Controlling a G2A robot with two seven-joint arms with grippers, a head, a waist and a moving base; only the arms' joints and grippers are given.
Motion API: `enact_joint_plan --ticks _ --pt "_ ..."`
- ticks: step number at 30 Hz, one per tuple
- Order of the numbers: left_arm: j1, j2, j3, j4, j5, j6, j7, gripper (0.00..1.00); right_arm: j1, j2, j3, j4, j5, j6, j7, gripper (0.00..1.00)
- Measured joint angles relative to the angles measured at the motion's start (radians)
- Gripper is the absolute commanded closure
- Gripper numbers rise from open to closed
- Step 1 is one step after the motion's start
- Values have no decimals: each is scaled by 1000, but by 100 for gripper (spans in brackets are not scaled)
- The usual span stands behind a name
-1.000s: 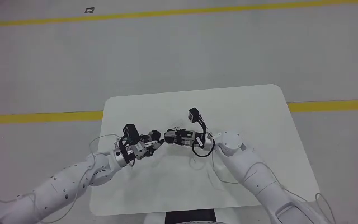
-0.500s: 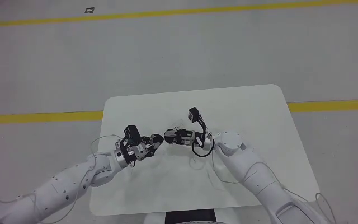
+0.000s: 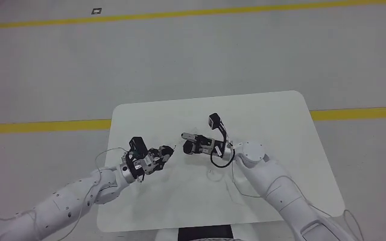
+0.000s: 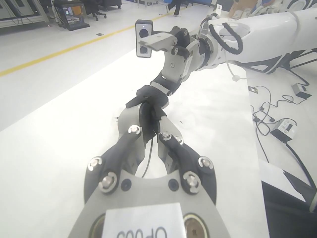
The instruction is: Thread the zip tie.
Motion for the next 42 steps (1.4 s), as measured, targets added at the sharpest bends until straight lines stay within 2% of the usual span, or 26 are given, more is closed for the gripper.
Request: enact_joint_plan --ticks 10,14,18,21,24,27,30,34,42 --pt "-3 1 5 10 -8 0 -13 100 -2 3 5 -7 -10 -2 5 0" --pt "-4 -3 24 22 -161 0 -53 100 -2 3 5 -7 -10 -2 5 0" --pt "-46 12 87 -5 -324 0 -138 100 -2 3 5 -7 -10 -2 5 0" --pt "-57 26 91 -44 -418 0 -189 100 -2 3 5 -7 -10 -2 5 0" --pt "-59 38 90 -78 -483 0 -210 100 -2 3 5 -7 -10 -2 5 0" --pt "-63 48 90 -93 -530 0 -235 100 -2 3 5 -7 -10 -2 5 0" --pt "-65 50 90 -98 -573 0 -234 100 -2 3 5 -7 -10 -2 5 0" --pt "-60 41 90 -119 -606 0 -243 100 -2 3 5 -7 -10 -2 5 0" --pt "-61 38 90 -125 -609 0 -246 100 -2 3 5 -7 -10 -2 5 0"
